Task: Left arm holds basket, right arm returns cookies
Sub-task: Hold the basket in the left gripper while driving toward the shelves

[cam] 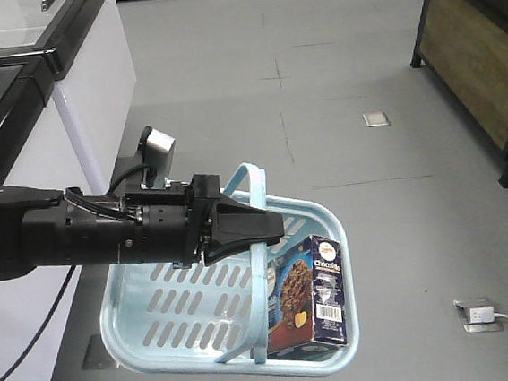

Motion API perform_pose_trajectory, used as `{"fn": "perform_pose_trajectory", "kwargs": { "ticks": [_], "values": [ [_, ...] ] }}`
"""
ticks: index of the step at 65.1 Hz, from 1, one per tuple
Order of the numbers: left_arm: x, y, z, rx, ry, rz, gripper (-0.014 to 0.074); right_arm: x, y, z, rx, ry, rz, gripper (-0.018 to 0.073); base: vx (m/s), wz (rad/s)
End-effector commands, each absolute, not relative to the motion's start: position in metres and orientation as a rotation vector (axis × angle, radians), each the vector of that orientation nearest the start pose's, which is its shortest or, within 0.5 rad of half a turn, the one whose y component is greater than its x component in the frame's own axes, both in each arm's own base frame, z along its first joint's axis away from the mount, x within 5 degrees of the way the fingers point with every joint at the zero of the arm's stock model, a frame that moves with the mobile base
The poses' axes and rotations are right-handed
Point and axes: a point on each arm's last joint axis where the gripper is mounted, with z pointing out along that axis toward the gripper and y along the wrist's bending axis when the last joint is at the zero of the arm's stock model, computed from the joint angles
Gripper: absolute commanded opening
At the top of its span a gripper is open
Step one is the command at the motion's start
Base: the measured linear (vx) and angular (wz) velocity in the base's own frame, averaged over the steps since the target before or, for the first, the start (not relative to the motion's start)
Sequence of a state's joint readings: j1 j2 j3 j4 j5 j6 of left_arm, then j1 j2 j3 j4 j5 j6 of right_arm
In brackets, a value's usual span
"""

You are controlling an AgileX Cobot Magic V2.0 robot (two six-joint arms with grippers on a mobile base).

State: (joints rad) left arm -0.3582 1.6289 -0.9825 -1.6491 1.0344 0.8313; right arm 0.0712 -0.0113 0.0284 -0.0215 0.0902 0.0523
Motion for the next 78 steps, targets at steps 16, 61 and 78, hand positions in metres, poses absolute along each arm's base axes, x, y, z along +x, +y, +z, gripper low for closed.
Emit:
{"fn": "perform_pose_trajectory", "kwargs": {
  "ticks": [16, 61, 78],
  "values": [
    [0.2703, -0.1857, 0.3044, 0.176, 2.061, -1.902, -0.0006, 0.0563, 0.0039, 0.1975, -0.031, 1.523, 0.078, -0.0011, 0.00, 0.00],
    [0.2703, -0.1857, 0.3044, 0.177, 2.061, -1.902, -0.0006, 0.0563, 0.0039, 0.1975, -0.031, 1.523, 0.078, -0.0011, 0.03, -0.06],
    [0.2703, -0.1857, 0.3043, 0.176, 2.061, -1.901, -0.0006, 0.0563, 0.0039, 0.1975, -0.031, 1.523, 0.078, -0.0011, 0.16, -0.14]
  ]
}}
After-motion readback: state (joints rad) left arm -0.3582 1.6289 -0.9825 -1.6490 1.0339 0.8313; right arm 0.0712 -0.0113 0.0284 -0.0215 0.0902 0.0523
